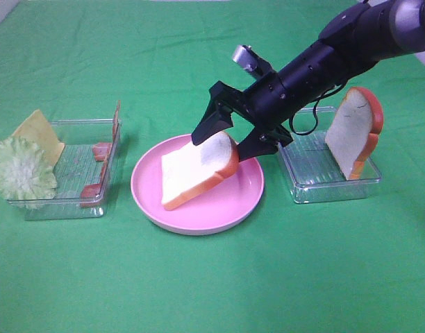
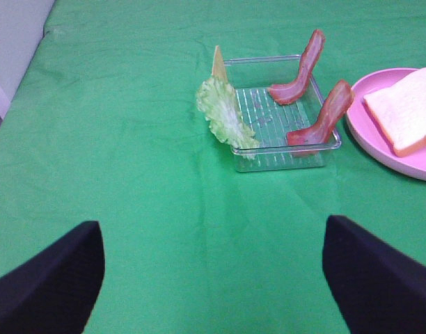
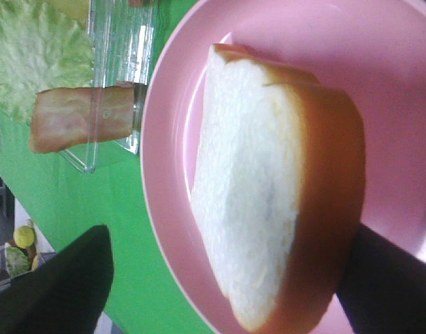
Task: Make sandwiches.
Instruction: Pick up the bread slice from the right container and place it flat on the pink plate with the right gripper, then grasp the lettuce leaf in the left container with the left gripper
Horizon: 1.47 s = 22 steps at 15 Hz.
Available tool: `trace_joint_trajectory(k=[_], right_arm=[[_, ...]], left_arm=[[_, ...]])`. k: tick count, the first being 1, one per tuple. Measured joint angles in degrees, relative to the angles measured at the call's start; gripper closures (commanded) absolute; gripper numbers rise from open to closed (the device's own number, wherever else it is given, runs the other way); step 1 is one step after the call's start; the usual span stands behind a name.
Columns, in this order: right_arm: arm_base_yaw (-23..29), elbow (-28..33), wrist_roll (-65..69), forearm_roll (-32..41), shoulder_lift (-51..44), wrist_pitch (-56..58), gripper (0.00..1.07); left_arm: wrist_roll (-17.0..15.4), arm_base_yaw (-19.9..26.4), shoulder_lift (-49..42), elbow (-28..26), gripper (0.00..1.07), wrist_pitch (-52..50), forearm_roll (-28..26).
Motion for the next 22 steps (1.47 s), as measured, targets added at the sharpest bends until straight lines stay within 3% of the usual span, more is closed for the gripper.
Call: trace_joint_trajectory(k=[7,14,17,22], right_arm=[[0.0,-11.6,12.5,-21.6,-3.1,9.5,0.30],[0.0,-11.9,17.5,-32.1,-16.6,17.6,0.31],[0.0,-5.6,22.2,-38.1,-27.1,17.6,0.31],[0.0,12.7,28.5,-49.7,-48.0,18.2,0.31]], left_arm=[[0.0,0.0,0.0,0.0,0.25,0.0,0.0],[0.0,0.0,0.0,0.0,0.25,0.0,0.0],[0.0,0.0,0.0,0.0,0.25,0.0,0.0],[0.0,0.0,0.0,0.0,0.25,0.0,0.0]])
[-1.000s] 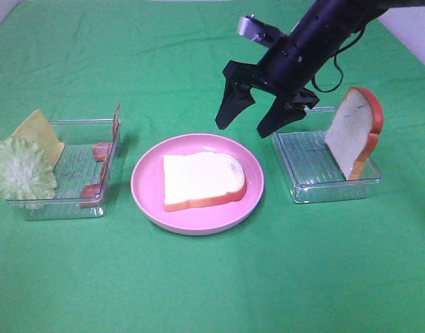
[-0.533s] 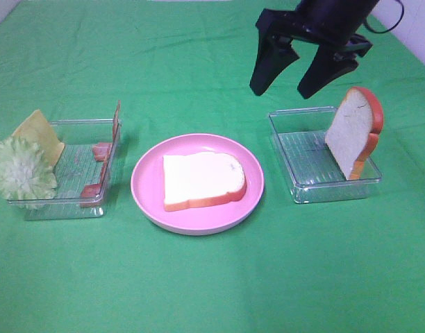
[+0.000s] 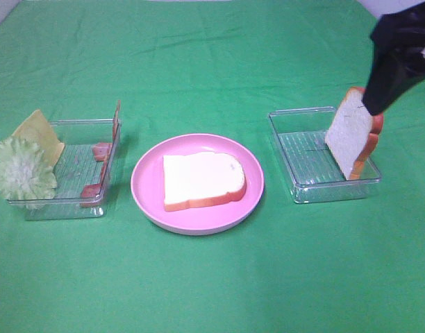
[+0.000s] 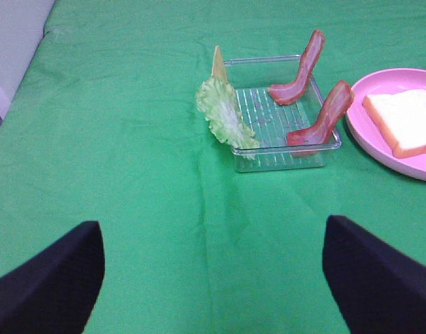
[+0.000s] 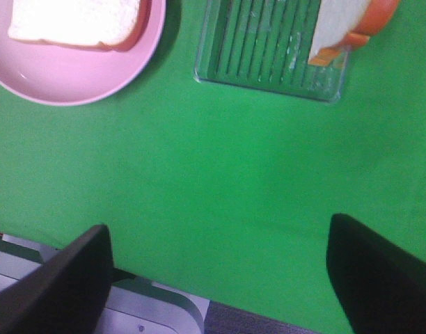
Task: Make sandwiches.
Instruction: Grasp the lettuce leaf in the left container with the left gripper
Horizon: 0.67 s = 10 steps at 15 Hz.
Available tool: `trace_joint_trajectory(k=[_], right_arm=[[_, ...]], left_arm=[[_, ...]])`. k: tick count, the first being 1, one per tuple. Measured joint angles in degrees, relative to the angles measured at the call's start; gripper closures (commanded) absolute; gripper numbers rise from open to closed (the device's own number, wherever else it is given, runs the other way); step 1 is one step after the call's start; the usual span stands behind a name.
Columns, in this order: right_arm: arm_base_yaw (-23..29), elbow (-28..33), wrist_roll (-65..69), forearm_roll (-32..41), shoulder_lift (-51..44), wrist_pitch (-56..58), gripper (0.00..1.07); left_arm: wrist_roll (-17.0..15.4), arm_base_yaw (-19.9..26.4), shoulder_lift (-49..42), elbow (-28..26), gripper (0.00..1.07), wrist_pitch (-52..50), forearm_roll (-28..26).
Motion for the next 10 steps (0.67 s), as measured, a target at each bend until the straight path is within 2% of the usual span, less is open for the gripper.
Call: trace_joint_trajectory(k=[1,4,5,6,10], right_arm=[[0.0,1.8,0.0,-0.2,-1.9,0.1,0.31],[0.0,11.9,0.5,-0.2,-17.2,0.1,0.31],[0.0,18.1,0.7,0.4,-28.4,0.2,0.31],[0.0,20.9,0.7,1.0,-33.7,0.3,0.31],[0.0,27.8,-2.1,1.5,-51.4,0.3,0.31]], left_arm=[[0.0,0.0,0.0,0.0,0.25,0.0,0.0],[0.0,0.0,0.0,0.0,0.25,0.0,0.0],[0.0,0.0,0.0,0.0,0.25,0.0,0.0],[0.0,0.0,0.0,0.0,0.25,0.0,0.0],[0.0,0.0,0.0,0.0,0.25,0.0,0.0]])
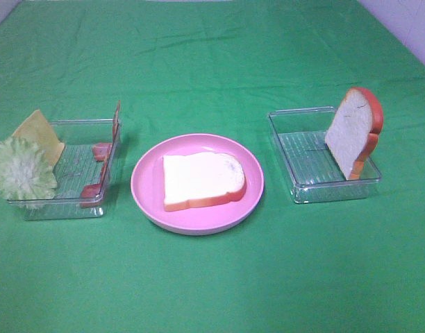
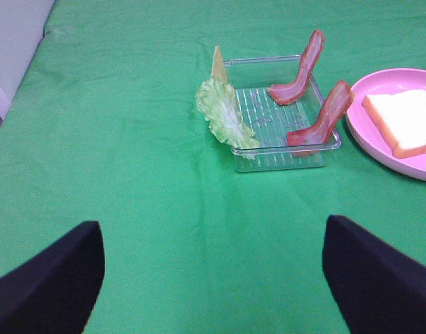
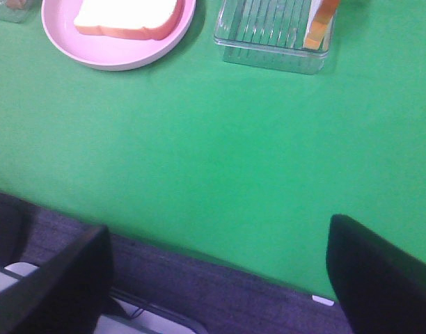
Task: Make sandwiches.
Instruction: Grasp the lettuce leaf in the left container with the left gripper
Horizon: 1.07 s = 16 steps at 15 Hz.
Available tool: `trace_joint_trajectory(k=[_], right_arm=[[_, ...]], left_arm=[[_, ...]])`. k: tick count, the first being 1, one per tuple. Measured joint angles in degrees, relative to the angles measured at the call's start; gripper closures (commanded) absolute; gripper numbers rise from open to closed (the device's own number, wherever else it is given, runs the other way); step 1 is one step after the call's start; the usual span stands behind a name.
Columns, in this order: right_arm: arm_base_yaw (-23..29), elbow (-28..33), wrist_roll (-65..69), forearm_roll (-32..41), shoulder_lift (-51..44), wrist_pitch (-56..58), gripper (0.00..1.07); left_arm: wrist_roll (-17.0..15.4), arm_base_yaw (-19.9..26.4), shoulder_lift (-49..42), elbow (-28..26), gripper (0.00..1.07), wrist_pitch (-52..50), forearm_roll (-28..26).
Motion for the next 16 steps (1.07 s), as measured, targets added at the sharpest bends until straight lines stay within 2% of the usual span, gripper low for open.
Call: trace_joint_trajectory(k=[6,9,14,15,16], right_arm=[[0.0,11.1,-5.3,0.0,-19.8,-7.0,0.31],[0.0,12.5,-6.2,0.0,-23.4,-9.3,0.31],[0.0,13.2,-6.2,-0.2,-24.1,-9.4,0.31],[0.0,13.2,-6.2,-0.2,-24.1,-9.4,0.31],[0.0,13.2,-6.2,-0.2,-24.1,-9.4,0.31]], left_arm=[[0.0,0.0,0.0,0.0,0.25,0.0,0.0],[0.0,0.0,0.0,0.0,0.25,0.0,0.0],[-0.2,0.0,0.2,-0.1,0.25,-0.1,-0.2],[-0.6,0.0,1.3,-0.7,0.25,-1.3,-0.5],[-2.6,0.0,4.1,-1.3,0.25,-5.2,-0.6]])
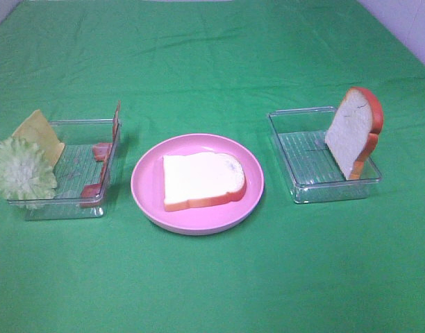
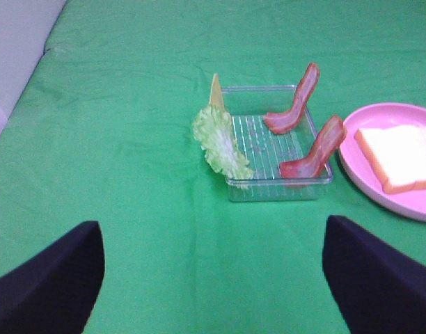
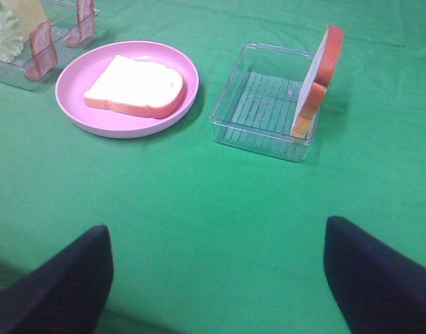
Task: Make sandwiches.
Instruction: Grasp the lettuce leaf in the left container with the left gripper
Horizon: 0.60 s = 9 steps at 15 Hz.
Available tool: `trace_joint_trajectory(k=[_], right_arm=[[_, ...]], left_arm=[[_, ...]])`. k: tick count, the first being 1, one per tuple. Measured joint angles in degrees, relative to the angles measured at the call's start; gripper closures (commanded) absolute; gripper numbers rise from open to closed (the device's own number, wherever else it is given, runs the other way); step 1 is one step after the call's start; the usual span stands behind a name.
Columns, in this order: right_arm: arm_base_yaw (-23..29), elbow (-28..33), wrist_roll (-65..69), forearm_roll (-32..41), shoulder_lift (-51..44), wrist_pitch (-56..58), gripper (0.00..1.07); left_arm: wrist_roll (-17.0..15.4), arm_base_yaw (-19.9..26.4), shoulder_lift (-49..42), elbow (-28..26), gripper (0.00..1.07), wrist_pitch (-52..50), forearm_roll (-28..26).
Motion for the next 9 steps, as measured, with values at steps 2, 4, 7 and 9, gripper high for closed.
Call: trace_joint_trajectory(k=[2,4,7,9], right_arm=[[0.0,0.0,0.0,0.0,0.0,0.0,0.31],[0.0,0.0,0.0,0.0,0.0,0.0,0.31],[0.0,0.0,0.0,0.0,0.0,0.0,0.31],[0.0,0.0,0.0,0.0,0.0,0.0,0.31]], left_arm=[[-3.3,0.0,5.8,-0.1,0.25,-4.5,0.0],[-5.1,0.0,12.6,-0.4,0.25,-7.2,0.0],[-9.3,0.0,31.6,-4.4,0.25,-9.6,0.0],[-9.5,0.0,42.7,-8.8,0.25,-9.7,0.0]])
